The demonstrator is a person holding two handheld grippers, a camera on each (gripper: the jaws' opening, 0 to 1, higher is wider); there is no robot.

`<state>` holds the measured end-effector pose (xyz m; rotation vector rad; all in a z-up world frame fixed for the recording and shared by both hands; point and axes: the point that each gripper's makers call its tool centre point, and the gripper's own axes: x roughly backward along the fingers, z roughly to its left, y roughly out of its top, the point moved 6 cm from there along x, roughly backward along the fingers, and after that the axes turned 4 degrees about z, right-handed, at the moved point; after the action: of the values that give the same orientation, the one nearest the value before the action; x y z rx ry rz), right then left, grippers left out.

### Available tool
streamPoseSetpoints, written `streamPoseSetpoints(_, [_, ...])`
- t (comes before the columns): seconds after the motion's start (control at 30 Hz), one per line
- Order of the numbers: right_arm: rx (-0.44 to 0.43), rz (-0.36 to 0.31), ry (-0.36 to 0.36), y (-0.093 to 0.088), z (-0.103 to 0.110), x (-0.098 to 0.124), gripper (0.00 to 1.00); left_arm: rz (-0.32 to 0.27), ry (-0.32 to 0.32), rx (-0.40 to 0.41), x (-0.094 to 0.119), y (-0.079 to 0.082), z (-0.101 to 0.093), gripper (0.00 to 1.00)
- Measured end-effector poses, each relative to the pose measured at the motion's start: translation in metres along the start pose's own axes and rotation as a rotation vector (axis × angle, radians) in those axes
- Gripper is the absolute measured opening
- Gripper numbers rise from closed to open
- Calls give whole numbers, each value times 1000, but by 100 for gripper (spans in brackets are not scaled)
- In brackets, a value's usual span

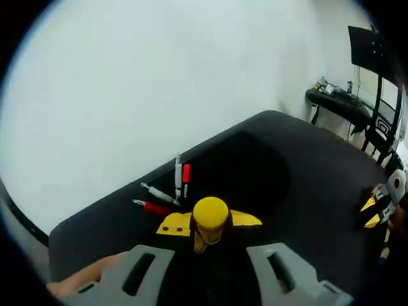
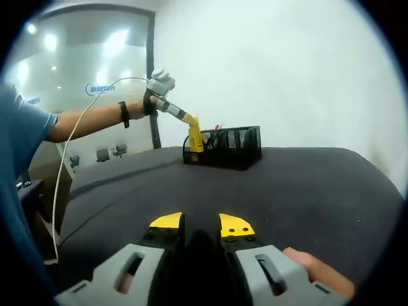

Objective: Pick up pens and glue sticks and place them into the holder.

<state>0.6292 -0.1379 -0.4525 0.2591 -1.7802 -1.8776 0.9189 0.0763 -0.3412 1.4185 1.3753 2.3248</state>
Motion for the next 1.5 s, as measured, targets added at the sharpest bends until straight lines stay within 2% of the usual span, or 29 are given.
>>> streamPoseSetpoints(0.43, [-1, 0, 1, 0, 1, 0, 17, 19, 3, -7, -13, -4, 2, 15])
streamPoseSetpoints(0.8, [-2, -2, 2, 0, 2, 0, 17, 21, -11, 15, -15, -9, 0, 16])
streamPoseSetpoints(1.17, [-1, -1, 4, 0, 2, 0, 17, -79, 26, -6, 7, 7, 8, 15])
streamPoseSetpoints(1.5, [-2, -1, 4, 0, 0, 0, 17, -101, 69, 0, 10, 2, 13, 15])
